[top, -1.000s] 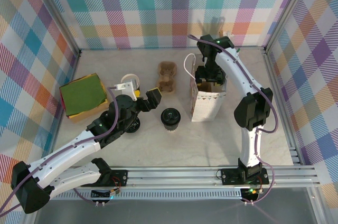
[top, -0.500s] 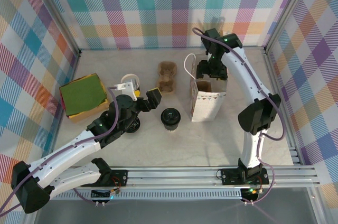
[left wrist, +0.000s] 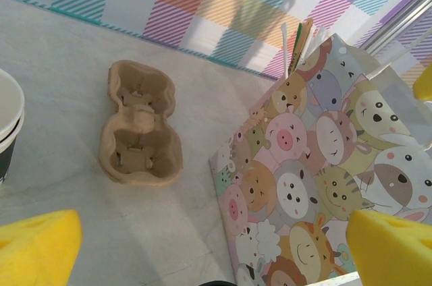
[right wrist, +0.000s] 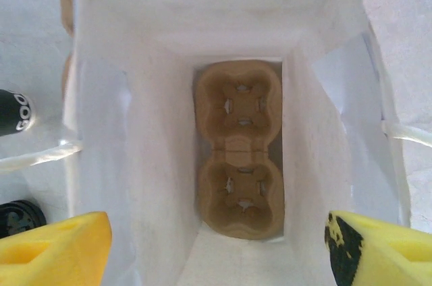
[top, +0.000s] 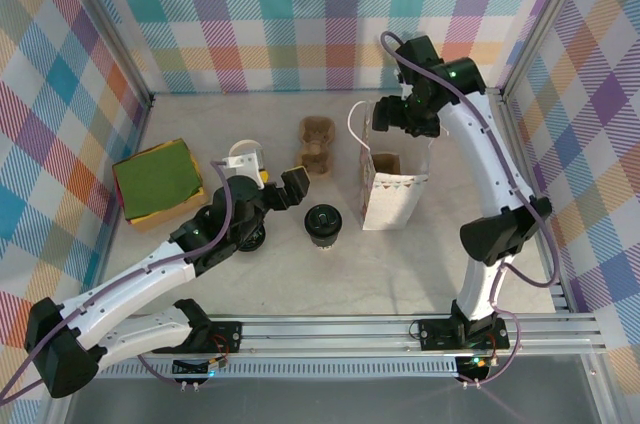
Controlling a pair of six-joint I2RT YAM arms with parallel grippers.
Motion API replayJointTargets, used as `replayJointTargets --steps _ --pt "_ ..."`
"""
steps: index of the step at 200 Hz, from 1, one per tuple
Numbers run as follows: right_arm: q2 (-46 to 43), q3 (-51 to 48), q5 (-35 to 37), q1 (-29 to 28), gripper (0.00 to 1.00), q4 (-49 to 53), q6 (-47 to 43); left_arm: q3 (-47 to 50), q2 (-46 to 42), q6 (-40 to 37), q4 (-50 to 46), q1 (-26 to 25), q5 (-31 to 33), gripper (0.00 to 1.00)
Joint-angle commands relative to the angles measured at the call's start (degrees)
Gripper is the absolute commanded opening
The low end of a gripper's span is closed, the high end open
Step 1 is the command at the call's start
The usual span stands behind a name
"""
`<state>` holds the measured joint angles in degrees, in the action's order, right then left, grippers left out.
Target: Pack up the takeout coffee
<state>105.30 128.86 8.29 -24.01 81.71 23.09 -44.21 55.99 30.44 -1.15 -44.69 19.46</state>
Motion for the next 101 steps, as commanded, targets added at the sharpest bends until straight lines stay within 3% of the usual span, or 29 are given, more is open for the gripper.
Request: replayJointTargets --steps 1,101 --pt "-3.7 1.2 -0.8 -0.5 0.97 -2.4 -1.5 -3.1 0.3 -0.2 -1.8 0.5 0.1 1.0" --pt "-16.1 -7.7 -1.9 -3.4 0.99 -12.5 -5.4 -14.2 4.7 -1.2 -12.6 0.4 0.4 1.0"
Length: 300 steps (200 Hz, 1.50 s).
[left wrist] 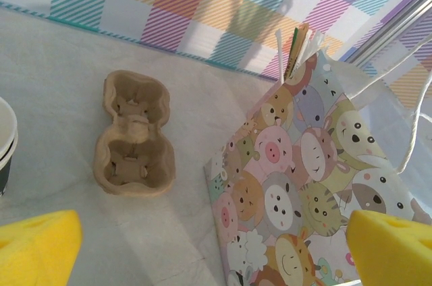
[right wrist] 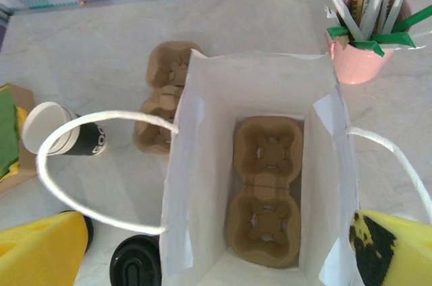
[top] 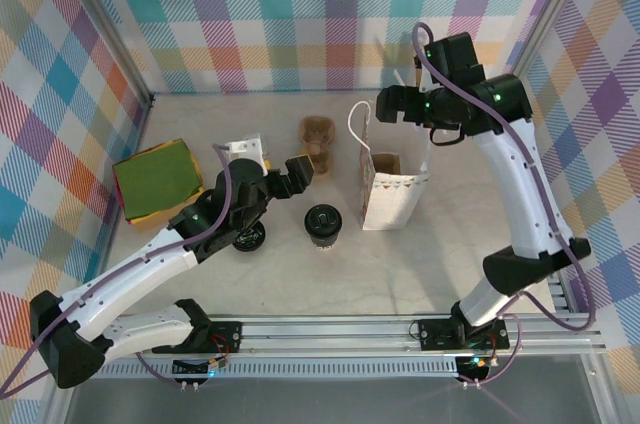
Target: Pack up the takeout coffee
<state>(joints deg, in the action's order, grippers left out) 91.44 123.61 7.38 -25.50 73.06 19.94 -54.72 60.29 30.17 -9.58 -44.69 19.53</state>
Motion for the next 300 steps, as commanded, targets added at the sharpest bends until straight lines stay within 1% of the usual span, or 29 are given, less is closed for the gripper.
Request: replayJointTargets --steps 1,14,17,29,52,75,105,130,151,177,219,247,282,300 --pt "-2.4 -2.5 -1.0 -2.0 0.99 -3.9 -2.2 -3.8 0.4 -0.9 -4.3 0.4 0.3 1.0" --pt "-3.4 -3.5 -1.0 -3.3 0.99 -4.4 -2.9 -5.1 0.3 -0.9 -5.8 0.4 0.8 1.0" --pt "-3.6 -3.8 -1.1 -3.7 0.99 -4.5 -3.1 -5.6 0.3 -0.9 -8.0 0.4 1.1 1.0" --pt "-4.2 -4.4 -0.9 -5.4 0.99 -4.9 -3.8 -7.1 0.2 -0.7 -12.1 0.4 2.8 1.0" --pt "-4.8 -4.5 1.7 -10.0 0.99 -5.4 -5.8 -7.6 -2.1 -0.3 -16.9 0.5 5.2 1.0" --pt "-4.8 -4.9 3.0 -14.7 0.99 -6.0 -7.2 -7.6 -4.4 2.1 -22.9 0.4 9.4 1.0" --pt "-2.6 -4.7 2.2 -19.0 0.99 -4.2 -7.5 -6.7 -6.8 5.6 -31.2 0.5 13.2 1.0" --pt "0.7 -3.8 1.4 -22.1 0.99 -0.4 -5.9 -2.8 -10.6 9.6 -35.0 0.6 15.3 1.0" --pt "4.9 -1.7 1.0 -23.8 0.99 5.6 -3.5 1.9 -15.1 11.3 -35.2 0.6 15.6 1.0" --pt "8.5 -1.9 0.4 -25.5 0.99 9.2 -1.0 6.9 -19.2 11.2 -33.7 0.7 14.2 1.0" --pt "15.3 -1.0 -1.4 -26.3 0.99 12.8 3.3 10.7 -20.5 10.3 -32.8 0.7 12.5 1.0" --pt "20.8 3.6 -2.1 -26.4 0.99 18.1 5.8 13.3 -21.4 9.6 -30.4 0.7 10.3 1.0" --pt "25.3 6.2 -6.7 -26.4 1.0 21.6 7.1 16.2 -23.2 9.2 -27.7 0.7 8.9 1.0" --pt "26.7 6.1 -6.7 -26.4 0.95 22.8 7.6 16.9 -23.9 8.4 -27.1 0.7 8.7 1.0"
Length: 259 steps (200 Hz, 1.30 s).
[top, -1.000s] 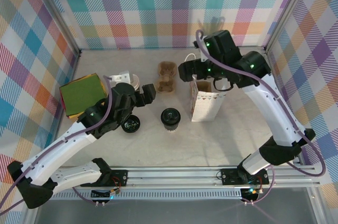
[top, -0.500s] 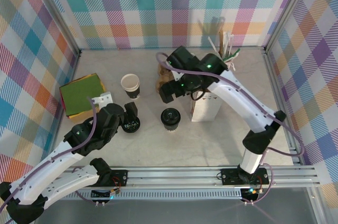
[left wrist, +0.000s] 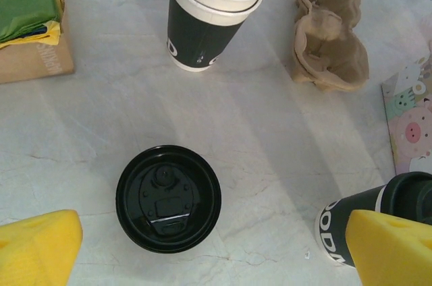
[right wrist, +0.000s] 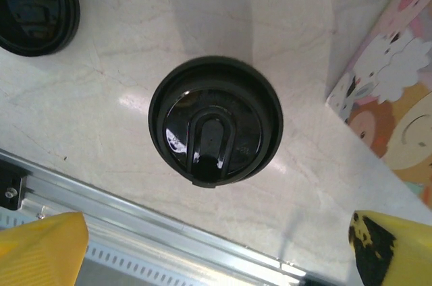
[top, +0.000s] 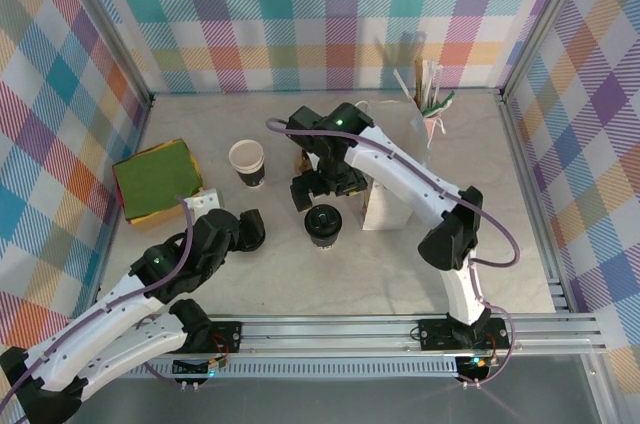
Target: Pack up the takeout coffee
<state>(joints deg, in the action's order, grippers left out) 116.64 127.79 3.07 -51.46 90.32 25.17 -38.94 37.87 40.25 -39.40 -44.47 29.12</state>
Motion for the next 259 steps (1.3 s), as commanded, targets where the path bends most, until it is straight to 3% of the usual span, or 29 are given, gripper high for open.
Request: replayJointTargets --steps 1,34,104,133,259 --pt "1.6 1.9 -2.4 -0.5 0.94 5.6 2.3 1.1 -1.5 -1.7 2.8 0.4 -1.0 1.0" --pt "4.1 1.4 -2.1 -0.5 0.88 6.5 3.8 2.0 -1.8 -2.5 4.2 0.4 -2.6 1.0" --pt "7.7 0.5 -2.5 -1.2 0.87 5.2 5.2 3.8 -4.2 -2.4 4.1 0.4 -3.0 1.0" --pt "8.1 -1.4 -3.1 -1.4 0.81 3.7 5.6 4.2 -5.4 -2.2 3.6 0.5 -2.9 1.0" --pt "10.6 -3.5 -3.4 -1.5 0.81 1.5 5.6 5.1 -6.7 -2.1 3.5 0.4 -4.1 1.0"
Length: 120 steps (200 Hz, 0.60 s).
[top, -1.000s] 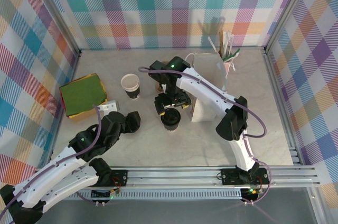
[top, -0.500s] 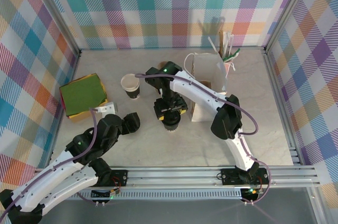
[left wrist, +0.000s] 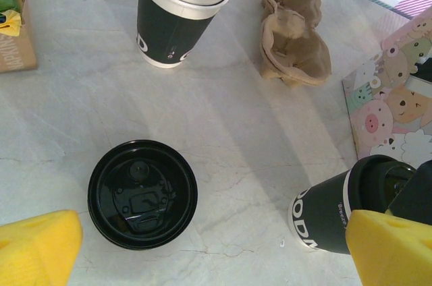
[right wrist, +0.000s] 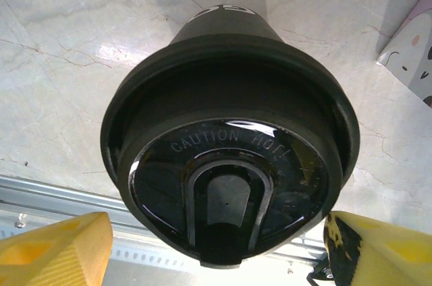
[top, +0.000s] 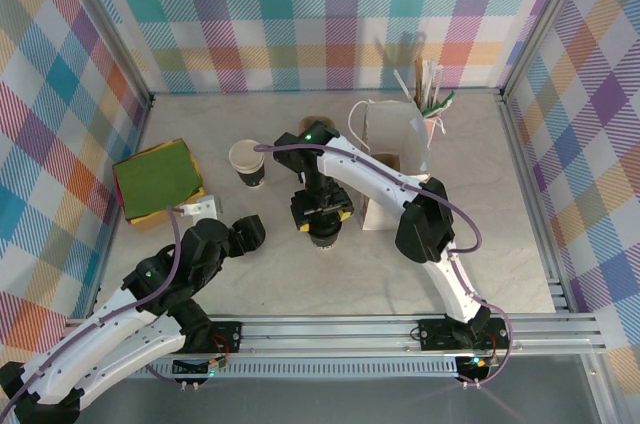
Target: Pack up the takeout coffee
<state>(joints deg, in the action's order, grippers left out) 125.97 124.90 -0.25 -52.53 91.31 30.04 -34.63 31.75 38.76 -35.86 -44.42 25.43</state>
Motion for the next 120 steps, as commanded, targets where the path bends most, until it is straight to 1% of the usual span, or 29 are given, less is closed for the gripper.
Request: replayJointTargets --steps 1,53,120 --pt "1.3 -0.6 -0.1 -0.5 0.81 0.5 0.8 0.8 -0.5 -0.6 0.0 0.4 -0.4 1.0" --pt "2.0 -1.2 0.2 -0.3 0.79 0.1 0.4 1.1 -0.5 -0.5 0.3 0.4 -0.6 1.0" --pt "2.0 -2.6 0.3 0.2 0.79 -1.2 0.2 1.5 -0.5 -0.1 0.5 0.4 -0.9 1.0"
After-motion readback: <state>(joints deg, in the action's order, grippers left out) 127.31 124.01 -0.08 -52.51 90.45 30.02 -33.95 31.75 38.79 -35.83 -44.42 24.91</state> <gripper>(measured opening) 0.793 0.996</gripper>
